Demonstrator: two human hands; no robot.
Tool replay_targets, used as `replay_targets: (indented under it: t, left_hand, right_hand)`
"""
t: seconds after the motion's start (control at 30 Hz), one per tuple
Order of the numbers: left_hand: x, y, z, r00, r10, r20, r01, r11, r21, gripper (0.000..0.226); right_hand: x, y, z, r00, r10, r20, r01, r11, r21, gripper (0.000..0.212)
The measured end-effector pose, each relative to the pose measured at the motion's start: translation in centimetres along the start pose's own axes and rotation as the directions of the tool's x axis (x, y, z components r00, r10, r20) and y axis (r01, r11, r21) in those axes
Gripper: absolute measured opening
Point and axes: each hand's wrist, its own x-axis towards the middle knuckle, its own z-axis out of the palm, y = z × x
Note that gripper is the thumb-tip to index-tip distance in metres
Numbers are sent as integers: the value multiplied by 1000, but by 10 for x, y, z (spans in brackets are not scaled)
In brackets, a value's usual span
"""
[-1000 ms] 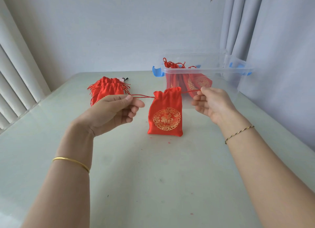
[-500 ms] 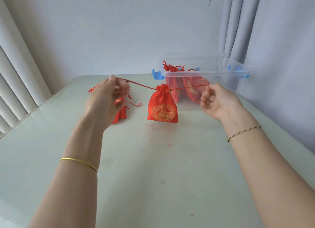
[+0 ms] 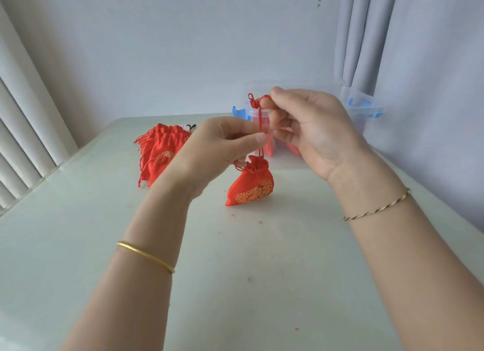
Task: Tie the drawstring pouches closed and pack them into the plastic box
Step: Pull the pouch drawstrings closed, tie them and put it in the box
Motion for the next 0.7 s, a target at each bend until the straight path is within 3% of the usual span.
replay_targets:
  t: [0.07, 0.2, 0.33, 0.47, 0.57, 0.63, 0.7]
  left_hand:
    - [1, 0, 2, 1000, 10, -20, -10, 999, 43, 17]
    - [2, -2, 0, 999, 2, -51, -2, 1000, 0, 23]
    - [1, -1, -1, 999, -32, -21, 29, 994, -108, 15]
    - [1, -2, -2, 999, -41, -9, 39, 987, -154, 16]
    - [2, -5, -3, 997, -53, -52, 36, 960, -279, 17]
    - [4, -7, -4, 991, -73, -108, 30, 934, -356, 17]
    - [5, -8, -4, 989, -76, -126, 24, 929, -369, 16]
  right_hand:
    - [-1, 1, 0, 1000, -22, 17, 22, 999, -44, 39]
    - [5, 8, -10, 999, 20, -41, -28, 982, -186, 25]
    - [4, 17, -12, 969, 190, 160, -126, 932, -341, 26]
    - [4, 21, -10, 975, 145, 169, -88, 948, -306, 30]
    - [6, 16, -17, 984, 102, 149, -62, 965, -254, 31]
    - [3, 11, -24, 955, 115, 273, -40, 963, -266, 32]
    - [-1, 7, -26, 886, 196, 421, -16, 919, -393, 31]
